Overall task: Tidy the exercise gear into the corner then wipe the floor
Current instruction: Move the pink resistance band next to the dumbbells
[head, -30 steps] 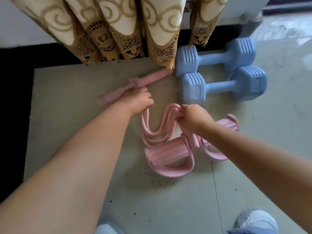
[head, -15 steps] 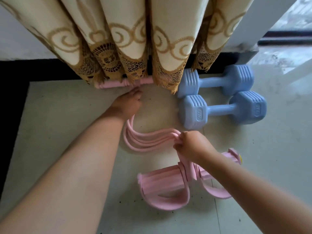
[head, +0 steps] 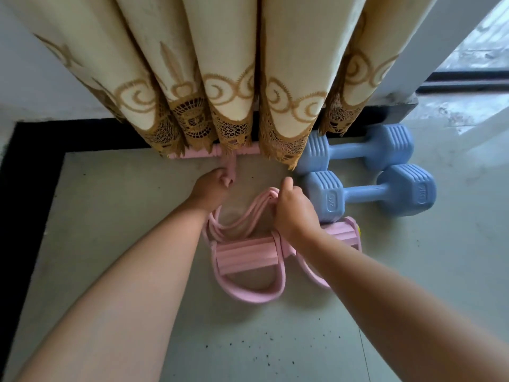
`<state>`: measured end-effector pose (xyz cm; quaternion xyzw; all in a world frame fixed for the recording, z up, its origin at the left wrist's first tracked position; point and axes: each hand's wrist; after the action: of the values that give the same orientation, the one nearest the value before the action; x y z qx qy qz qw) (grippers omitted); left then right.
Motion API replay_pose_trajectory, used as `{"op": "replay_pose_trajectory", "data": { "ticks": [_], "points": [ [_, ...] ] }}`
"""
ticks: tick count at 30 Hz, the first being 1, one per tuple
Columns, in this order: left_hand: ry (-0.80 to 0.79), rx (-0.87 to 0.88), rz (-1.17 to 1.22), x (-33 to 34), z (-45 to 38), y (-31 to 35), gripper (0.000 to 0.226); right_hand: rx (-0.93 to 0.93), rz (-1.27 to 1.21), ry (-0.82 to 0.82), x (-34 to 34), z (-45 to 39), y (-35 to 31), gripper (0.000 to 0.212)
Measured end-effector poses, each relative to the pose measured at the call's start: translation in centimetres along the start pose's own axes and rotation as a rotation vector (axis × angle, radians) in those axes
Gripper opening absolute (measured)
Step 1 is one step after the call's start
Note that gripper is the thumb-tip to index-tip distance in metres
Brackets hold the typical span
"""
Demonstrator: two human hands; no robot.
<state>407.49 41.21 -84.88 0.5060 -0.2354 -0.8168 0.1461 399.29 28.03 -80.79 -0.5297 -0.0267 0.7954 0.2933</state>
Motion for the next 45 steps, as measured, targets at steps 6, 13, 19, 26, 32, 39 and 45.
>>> {"op": "replay_pose_trajectory", "data": {
  "ticks": [6, 13, 19, 26, 32, 39, 45],
  "points": [
    [-0.126, -0.031, -0.104, -0.5, 1.2, -1.1, 0.041, 0.08, 0.119, -0.058, 0.8, -2.8, -0.4, 0.037],
    [-0.126, -0.032, -0.333, 0.5, 3.5, -2.1, 0.048, 0.039, 0.192, -0.109, 2.9, -1.6, 1.1, 0.028],
    [-0.152, -0.009, -0.581, -0.2, 5.6, -0.9, 0.042, -0.081, 0.261, -0.11, 1.6, -0.4, 0.7, 0.034],
    [-0.164, -0.037, -0.79, -1.0, 7.5, 0.5, 0.039, -0.291, 0.396, -0.086, -0.7, 0.0, -0.2, 0.042],
    [-0.088, -0.02, -0.648, -4.4, 11.9, 3.5, 0.043, -0.228, 0.451, -0.219, -4.0, 3.7, -1.5, 0.044],
    [-0.145, -0.088, -0.519, -16.3, 19.7, 6.7, 0.058, -0.252, 0.489, -0.296, -13.6, 11.4, -7.4, 0.055],
    [-0.209, -0.185, -0.41, -25.6, 29.6, 11.0, 0.062, -0.337, 0.468, -0.332, -23.8, 19.6, -13.6, 0.056]
  ]
}}
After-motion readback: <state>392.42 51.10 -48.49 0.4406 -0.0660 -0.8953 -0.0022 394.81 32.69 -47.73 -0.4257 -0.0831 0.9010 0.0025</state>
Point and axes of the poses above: each hand's wrist, its own z-axis away from the middle knuckle, its own x-axis out of the palm, y = z × x, and after that the axes turned 3 degrees about x, right-handed
